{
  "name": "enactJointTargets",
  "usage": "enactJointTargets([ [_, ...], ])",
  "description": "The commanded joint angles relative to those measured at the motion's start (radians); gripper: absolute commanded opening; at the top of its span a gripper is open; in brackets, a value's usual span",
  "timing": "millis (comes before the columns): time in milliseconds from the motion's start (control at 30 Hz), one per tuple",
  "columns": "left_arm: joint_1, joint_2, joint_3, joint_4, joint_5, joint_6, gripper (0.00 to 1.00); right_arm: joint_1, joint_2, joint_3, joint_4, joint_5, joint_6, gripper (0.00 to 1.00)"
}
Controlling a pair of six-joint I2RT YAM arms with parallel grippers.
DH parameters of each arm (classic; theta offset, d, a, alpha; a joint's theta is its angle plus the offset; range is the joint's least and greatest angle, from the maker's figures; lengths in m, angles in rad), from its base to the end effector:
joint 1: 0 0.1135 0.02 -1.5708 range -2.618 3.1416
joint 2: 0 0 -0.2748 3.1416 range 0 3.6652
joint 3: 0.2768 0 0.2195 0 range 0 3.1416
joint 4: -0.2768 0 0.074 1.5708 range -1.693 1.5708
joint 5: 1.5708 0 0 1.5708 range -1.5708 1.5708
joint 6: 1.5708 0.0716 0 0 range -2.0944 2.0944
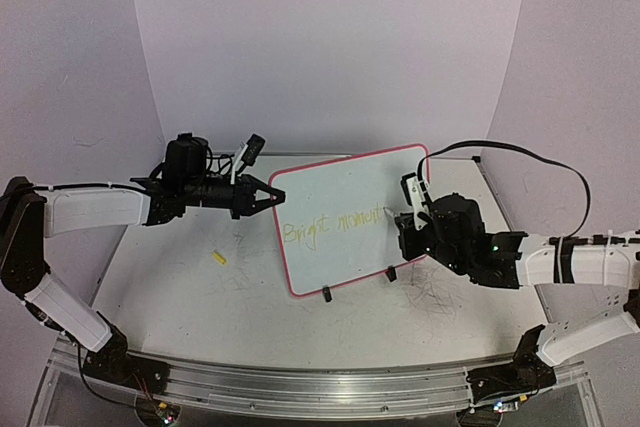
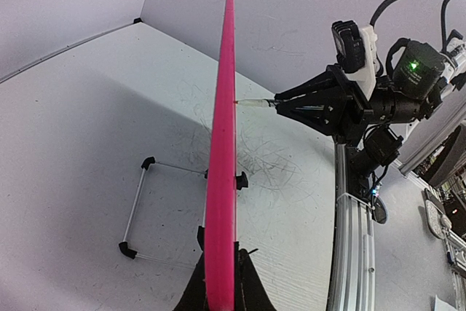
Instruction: Write a sentence on the whiteboard
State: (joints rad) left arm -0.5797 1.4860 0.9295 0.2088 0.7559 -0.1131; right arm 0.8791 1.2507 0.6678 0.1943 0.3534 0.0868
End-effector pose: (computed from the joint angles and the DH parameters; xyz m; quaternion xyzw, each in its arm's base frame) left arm 0.2460 -0.2198 0.2837 0.3821 0.6914 -0.4654 0.3993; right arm 0.1935 0.1948 0.2547 -0.2250 0.7919 0.1255 0.5536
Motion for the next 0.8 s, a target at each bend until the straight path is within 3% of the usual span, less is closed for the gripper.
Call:
enactJointTargets([
  [0, -0.009, 0.02, 0.005, -0.085, -0.061, 0.112, 0.0, -0.005, 0.011, 0.032, 0.006, -0.023, 0.013, 0.0],
  [267, -0.009, 0.02, 0.004, -0.086, -0.063, 0.112, 0.0, -0.005, 0.015, 0.023, -0.012, -0.041, 0.026, 0.0],
  [767, -0.01, 0.023, 0.004, -0.085, -0.061, 0.112, 0.0, -0.006, -0.004, 0.008, -0.042, 0.061, 0.069, 0.0],
])
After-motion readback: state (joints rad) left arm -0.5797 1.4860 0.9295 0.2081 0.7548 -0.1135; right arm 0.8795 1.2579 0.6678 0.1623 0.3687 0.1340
